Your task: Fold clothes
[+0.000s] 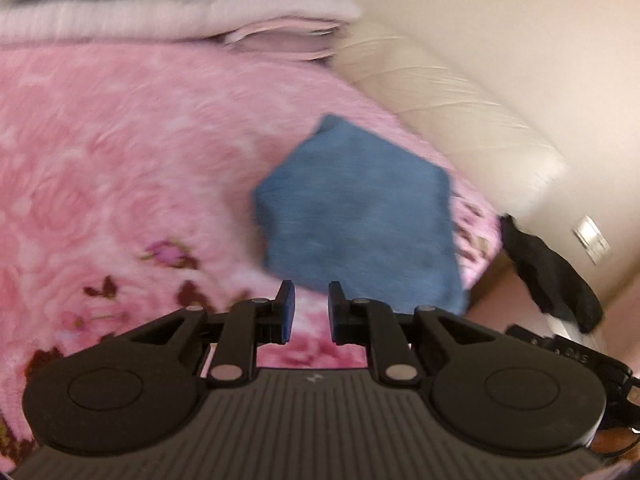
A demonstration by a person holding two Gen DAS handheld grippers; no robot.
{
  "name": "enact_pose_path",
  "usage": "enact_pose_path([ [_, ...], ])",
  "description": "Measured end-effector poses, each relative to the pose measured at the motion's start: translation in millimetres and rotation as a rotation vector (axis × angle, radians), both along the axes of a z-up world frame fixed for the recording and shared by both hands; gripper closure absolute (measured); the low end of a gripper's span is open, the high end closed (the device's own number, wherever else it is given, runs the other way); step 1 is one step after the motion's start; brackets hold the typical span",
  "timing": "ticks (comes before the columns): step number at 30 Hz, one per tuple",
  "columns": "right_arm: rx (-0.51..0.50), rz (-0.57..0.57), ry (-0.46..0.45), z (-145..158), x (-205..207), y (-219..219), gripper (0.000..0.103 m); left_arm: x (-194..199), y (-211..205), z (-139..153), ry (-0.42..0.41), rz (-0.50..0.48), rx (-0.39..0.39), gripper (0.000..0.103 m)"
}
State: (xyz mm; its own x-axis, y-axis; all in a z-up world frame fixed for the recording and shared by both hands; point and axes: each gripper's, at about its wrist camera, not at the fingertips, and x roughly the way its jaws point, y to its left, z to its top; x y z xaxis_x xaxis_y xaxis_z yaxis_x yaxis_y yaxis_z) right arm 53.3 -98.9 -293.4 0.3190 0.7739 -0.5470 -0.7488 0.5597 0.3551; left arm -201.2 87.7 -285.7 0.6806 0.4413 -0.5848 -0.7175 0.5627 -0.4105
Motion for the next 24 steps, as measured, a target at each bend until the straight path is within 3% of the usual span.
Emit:
enact_pose_path([
  [4,0.024,0.016,-0.084,7,-20,-22,0.064,0,-19,16,-0.006,-0.027,0.057,0.090],
  [9,0.000,0.078,-0.100,0,-16,-3,0.064,11,-13,18,0.030,-0.037,0.102,0.090],
  [15,-0.017,0.121,-0.106,-7,25,55,0.064,51,42,8,0.059,-0.041,0.117,0.090],
  [19,-0.034,0.178,-0.172,-6,55,95,0.077,83,82,3,0.048,-0.078,0.144,0.091],
  [24,-0.053,0.218,-0.242,-9,85,134,0.078,122,130,-7,0.071,-0.108,0.187,0.092],
])
